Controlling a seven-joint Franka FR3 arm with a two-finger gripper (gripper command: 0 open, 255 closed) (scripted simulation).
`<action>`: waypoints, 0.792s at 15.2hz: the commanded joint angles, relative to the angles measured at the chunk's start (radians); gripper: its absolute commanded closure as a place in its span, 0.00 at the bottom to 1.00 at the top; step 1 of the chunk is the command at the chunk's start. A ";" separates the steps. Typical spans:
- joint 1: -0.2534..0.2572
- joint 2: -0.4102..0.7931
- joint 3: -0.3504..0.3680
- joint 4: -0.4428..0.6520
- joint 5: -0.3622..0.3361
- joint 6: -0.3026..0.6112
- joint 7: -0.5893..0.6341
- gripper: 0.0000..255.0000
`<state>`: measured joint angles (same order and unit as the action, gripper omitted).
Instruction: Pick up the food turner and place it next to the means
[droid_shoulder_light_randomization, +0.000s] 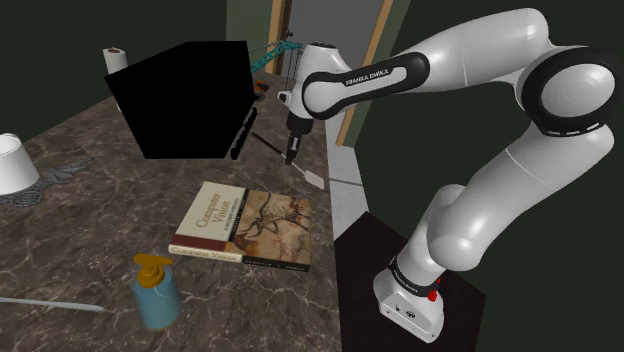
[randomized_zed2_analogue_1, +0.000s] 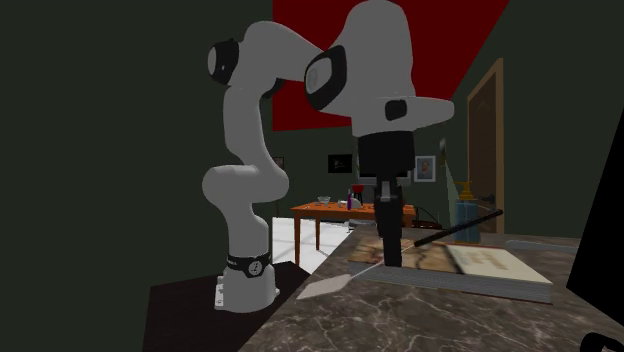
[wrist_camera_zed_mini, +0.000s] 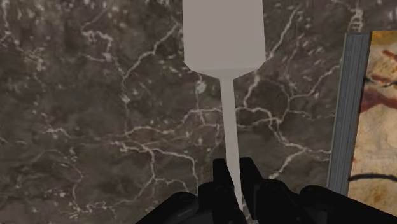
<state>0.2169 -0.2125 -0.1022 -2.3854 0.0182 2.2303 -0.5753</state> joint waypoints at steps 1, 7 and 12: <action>-0.001 -0.013 0.000 0.014 -0.002 -0.028 0.002 1.00; 0.031 -0.046 0.051 0.010 0.004 -0.054 0.081 1.00; 0.086 -0.057 0.136 -0.003 0.021 -0.050 0.209 1.00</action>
<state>0.2917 -0.2682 0.0161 -2.3868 0.0355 2.1798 -0.3947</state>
